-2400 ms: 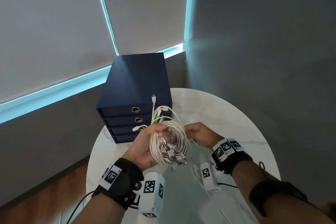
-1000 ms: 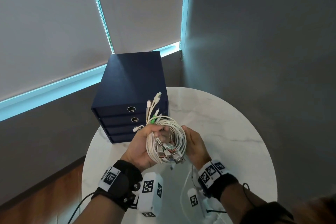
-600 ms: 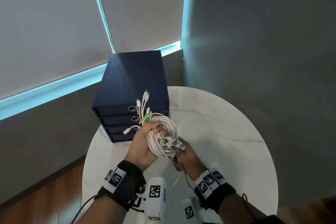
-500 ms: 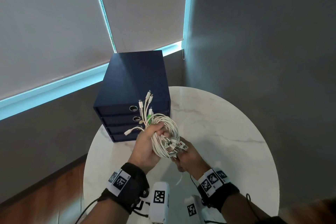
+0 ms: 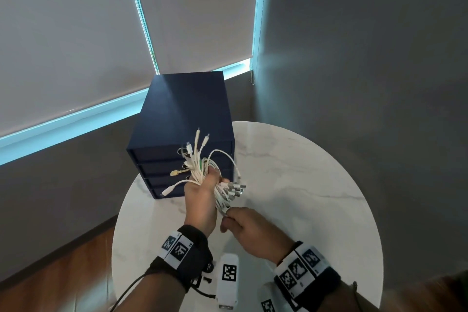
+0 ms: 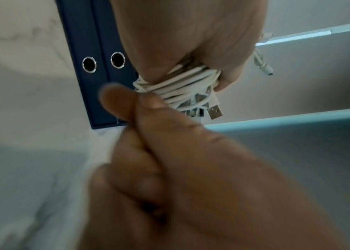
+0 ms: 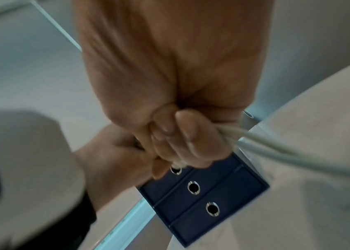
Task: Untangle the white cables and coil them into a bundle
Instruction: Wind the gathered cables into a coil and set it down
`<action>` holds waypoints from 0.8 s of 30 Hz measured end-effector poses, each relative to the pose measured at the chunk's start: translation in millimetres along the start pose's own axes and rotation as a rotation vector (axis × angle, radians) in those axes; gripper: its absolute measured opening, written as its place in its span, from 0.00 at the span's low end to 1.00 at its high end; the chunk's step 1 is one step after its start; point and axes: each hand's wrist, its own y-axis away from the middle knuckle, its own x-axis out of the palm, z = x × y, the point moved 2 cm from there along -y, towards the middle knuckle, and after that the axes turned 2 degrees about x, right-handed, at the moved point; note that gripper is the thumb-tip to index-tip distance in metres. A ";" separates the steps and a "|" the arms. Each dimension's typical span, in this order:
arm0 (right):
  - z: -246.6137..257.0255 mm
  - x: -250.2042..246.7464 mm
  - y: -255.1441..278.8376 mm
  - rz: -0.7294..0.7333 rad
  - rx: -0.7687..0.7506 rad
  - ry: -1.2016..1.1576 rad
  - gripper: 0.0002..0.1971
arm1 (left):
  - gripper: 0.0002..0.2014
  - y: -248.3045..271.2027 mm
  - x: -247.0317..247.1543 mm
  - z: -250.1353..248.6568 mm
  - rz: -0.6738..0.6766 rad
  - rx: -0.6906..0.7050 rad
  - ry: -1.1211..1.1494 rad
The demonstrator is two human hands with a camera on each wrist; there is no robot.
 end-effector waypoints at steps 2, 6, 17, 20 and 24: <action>14.0 -13.3 4.3 0.064 -0.017 0.108 0.14 | 0.08 0.3 -2.5 4.2 0.021 0.020 -0.047; 24.0 -32.1 1.7 0.182 0.004 0.150 0.12 | 0.08 7.3 1.3 8.8 0.063 0.065 -0.151; 28.4 -84.7 -15.8 0.162 -0.055 0.045 0.07 | 0.48 14.7 -0.8 15.5 0.381 -0.006 -0.298; 24.6 -95.1 -24.4 0.158 -0.046 0.016 0.05 | 0.44 17.8 1.1 16.0 0.455 -0.084 -0.259; 15.4 -115.3 -36.0 0.100 -0.067 -0.024 0.03 | 0.29 17.2 -1.1 21.7 0.591 -0.235 -0.163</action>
